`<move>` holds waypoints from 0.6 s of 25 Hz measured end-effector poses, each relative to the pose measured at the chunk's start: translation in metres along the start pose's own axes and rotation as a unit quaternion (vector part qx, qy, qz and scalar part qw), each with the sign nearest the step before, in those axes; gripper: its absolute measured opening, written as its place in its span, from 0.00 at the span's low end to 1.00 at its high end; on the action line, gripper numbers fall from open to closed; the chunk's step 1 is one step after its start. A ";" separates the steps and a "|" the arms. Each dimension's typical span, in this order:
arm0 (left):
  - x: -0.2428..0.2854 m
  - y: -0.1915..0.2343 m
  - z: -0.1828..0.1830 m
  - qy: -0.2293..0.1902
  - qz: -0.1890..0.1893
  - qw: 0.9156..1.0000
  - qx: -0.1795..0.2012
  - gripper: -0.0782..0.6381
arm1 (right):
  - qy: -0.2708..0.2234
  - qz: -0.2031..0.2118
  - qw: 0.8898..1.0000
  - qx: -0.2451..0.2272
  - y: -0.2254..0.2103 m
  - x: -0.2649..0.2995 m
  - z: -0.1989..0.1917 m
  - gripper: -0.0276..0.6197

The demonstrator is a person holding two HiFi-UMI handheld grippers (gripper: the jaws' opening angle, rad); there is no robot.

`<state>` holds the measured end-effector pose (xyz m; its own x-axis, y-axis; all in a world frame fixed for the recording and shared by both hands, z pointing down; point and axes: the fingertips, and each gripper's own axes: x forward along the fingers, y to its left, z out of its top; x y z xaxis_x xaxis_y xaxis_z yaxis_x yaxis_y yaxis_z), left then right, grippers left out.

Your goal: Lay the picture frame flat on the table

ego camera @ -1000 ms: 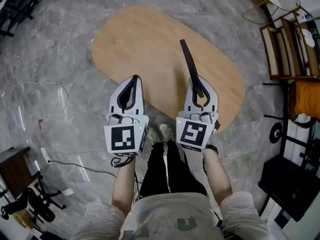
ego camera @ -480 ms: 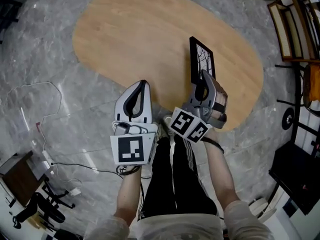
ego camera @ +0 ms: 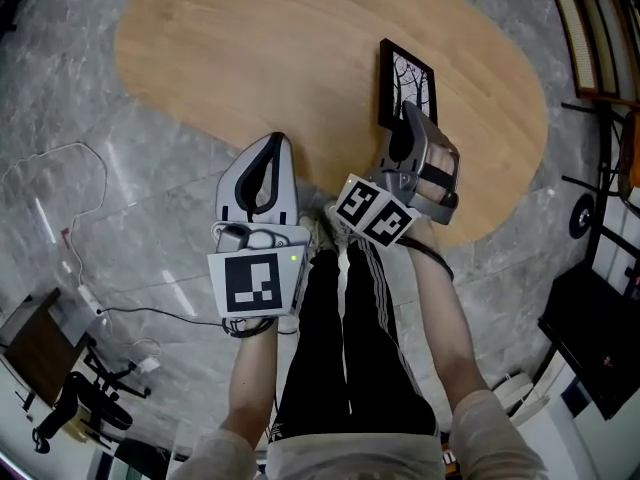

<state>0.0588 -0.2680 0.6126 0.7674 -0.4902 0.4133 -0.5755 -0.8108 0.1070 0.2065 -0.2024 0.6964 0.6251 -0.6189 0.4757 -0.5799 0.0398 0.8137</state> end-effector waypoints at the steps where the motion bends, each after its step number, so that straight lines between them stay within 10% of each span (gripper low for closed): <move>1: 0.001 0.001 -0.004 0.003 -0.001 1.000 0.000 0.12 | 0.004 0.001 1.000 -0.008 0.006 0.004 0.001 0.07; 15: 0.004 -0.015 -0.026 0.034 -0.006 0.999 -0.005 0.12 | 0.024 0.002 0.993 -0.115 0.033 0.020 -0.008 0.07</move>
<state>0.0634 -0.2495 0.6361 0.7532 -0.4577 0.4724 -0.5699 -0.8127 0.1211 0.2048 -0.2071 0.7354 0.6501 -0.5807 0.4901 -0.4507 0.2246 0.8639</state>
